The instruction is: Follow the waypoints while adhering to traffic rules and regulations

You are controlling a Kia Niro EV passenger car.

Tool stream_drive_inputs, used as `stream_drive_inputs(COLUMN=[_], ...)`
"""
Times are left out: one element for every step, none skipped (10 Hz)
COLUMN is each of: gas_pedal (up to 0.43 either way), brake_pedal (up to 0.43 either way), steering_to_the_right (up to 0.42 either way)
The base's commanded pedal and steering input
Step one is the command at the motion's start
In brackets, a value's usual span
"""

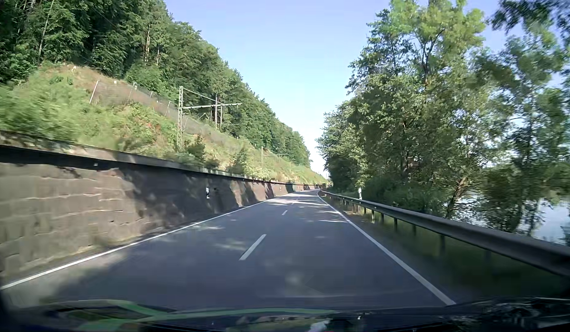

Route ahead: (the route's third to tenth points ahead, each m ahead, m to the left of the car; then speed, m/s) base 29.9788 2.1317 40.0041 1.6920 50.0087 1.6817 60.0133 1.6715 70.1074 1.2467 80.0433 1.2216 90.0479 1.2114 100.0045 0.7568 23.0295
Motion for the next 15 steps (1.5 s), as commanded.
stream_drive_inputs(gas_pedal=[0.248,0.248,0.248,0.248,0.248,0.248,0.248,0.248,0.248,0.248,0.248,0.248,0.248,0.248,0.248], brake_pedal=[0.0,0.0,0.0,0.0,0.0,0.0,0.0,0.0,0.0,0.0,0.0,0.0,0.0,0.0,0.0], steering_to_the_right=[-0.003,-0.003,-0.003,-0.003,-0.002,-0.001,-0.001,-0.001,-0.001,-0.001,-0.002,-0.001,-0.001,-0.001,-0.001])
